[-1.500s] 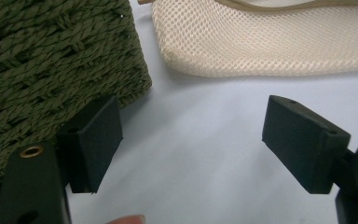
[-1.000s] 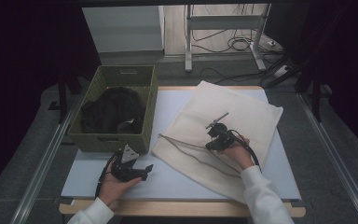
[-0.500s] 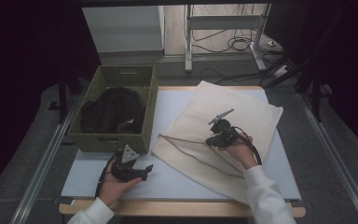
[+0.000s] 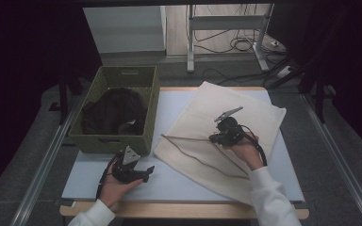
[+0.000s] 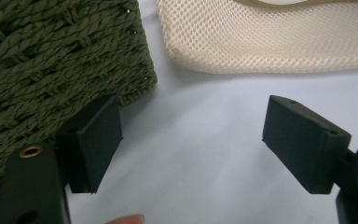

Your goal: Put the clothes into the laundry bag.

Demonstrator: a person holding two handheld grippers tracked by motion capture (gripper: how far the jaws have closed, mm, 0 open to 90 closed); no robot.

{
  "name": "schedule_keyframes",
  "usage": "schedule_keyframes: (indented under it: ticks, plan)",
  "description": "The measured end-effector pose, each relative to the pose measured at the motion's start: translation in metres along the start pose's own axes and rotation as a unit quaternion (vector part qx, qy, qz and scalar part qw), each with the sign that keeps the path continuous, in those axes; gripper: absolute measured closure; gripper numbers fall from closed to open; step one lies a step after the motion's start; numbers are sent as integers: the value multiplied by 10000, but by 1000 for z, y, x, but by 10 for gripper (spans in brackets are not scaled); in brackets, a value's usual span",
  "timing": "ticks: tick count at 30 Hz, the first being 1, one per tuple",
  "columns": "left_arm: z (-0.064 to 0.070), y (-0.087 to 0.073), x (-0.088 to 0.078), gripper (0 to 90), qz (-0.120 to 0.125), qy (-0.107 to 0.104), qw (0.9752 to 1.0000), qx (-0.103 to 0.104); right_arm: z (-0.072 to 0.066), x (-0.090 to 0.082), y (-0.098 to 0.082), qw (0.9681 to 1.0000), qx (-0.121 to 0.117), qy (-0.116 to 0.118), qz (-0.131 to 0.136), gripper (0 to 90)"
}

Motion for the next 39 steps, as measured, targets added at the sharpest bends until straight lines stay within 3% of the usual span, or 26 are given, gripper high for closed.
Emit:
schedule_keyframes:
  ticks: [16, 39]
  plan:
    - [0, 0, 0, 198, -18, 16, 10000, 34, 1, -28, 9, 9987, 73, -39, 512, 889]
    - [1, -1, 4, 197, -48, 74, 10000, 11, 10, -50, 30, 9953, 87, -4, 969, 889]
Point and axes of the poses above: each handheld gripper's, and its own axes: x roughly forward along the jaws, y roughly out of its top, z roughly to its right, the point moved 2 cm from there along x, roughly forward along the jaws, and after that the axes turned 1 degree about -z, right-handed, at the moved point
